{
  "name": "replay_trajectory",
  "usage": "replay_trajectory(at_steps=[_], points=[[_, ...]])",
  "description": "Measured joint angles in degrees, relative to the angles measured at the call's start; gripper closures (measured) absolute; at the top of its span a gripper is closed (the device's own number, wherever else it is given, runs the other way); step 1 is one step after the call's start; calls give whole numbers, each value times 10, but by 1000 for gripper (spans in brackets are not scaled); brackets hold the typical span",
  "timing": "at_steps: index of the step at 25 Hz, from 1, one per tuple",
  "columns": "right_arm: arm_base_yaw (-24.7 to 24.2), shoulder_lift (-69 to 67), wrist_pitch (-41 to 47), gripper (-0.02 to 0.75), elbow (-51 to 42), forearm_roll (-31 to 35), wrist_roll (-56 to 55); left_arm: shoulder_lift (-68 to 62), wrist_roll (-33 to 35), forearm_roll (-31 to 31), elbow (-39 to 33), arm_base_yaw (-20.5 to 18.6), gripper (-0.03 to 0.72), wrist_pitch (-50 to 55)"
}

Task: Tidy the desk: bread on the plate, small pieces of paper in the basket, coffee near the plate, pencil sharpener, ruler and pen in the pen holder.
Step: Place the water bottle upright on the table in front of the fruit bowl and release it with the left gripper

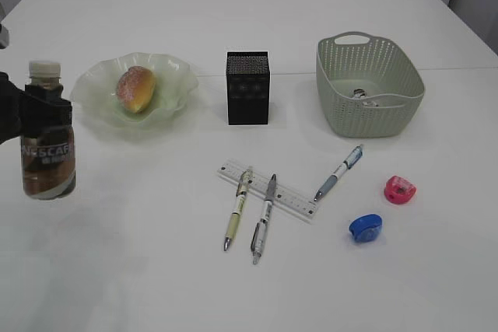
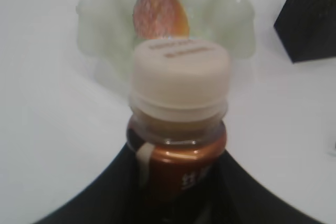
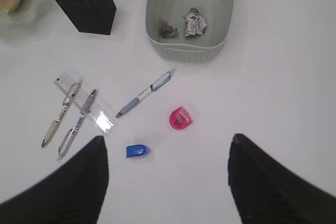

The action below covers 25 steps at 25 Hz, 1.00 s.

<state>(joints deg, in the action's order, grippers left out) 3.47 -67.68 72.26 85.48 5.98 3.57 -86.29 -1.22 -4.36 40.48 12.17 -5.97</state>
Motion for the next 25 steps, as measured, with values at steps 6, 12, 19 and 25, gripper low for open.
replay_trajectory(at_steps=[6,12,19,25], points=[[0,0,0,185,0,0,6,0,0,-7,-36,19,446,-204],[0,0,1,185,0,0,15,-27,-1,-6,-43,20,446,-343],[0,0,1,185,0,0,27,-107,-1,11,-43,20,446,-488],[0,0,1,185,0,0,37,-200,-1,11,-43,20,446,-547]])
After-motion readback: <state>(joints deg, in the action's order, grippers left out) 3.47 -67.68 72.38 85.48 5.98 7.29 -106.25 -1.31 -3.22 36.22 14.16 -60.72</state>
